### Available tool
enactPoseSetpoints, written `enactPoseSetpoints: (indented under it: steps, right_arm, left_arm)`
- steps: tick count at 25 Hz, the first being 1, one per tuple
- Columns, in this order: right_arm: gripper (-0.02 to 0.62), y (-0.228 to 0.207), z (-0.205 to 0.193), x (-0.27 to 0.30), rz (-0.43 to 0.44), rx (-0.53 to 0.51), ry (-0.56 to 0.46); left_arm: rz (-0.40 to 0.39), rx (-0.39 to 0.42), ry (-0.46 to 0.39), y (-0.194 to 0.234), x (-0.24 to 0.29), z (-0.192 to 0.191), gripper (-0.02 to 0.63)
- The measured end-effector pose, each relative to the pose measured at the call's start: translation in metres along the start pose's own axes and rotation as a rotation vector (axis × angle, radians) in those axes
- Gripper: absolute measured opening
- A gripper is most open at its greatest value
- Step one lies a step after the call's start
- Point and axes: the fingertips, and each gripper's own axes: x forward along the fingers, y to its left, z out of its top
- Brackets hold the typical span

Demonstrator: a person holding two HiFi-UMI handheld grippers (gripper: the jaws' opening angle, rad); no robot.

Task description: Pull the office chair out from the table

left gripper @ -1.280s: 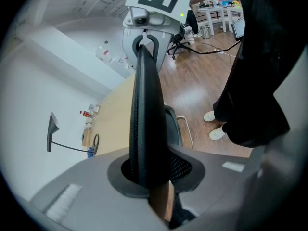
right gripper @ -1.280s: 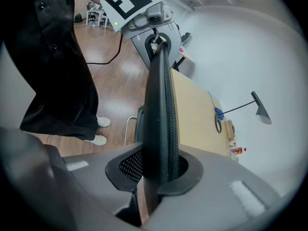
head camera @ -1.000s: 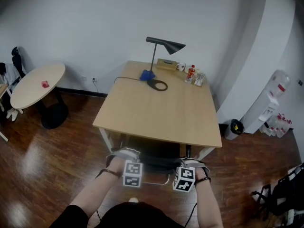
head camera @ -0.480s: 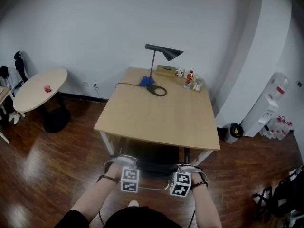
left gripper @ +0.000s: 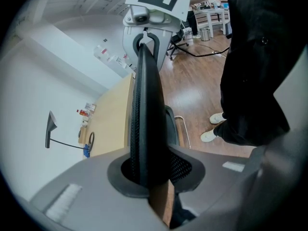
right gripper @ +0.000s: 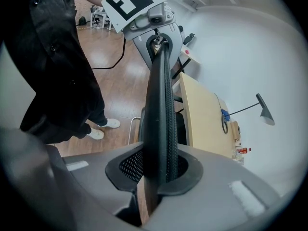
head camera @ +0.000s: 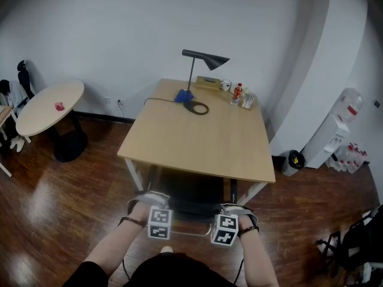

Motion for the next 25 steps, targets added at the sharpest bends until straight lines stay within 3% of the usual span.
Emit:
enactPoseSetpoints:
  steps: [25]
  right_arm:
    - [0.075,0.056,0.009,-0.026,0.031,0.000,-0.002]
  left_arm:
    - [-0.013,-0.010,0.012,-0.051,-0.029,0.011,0.072]
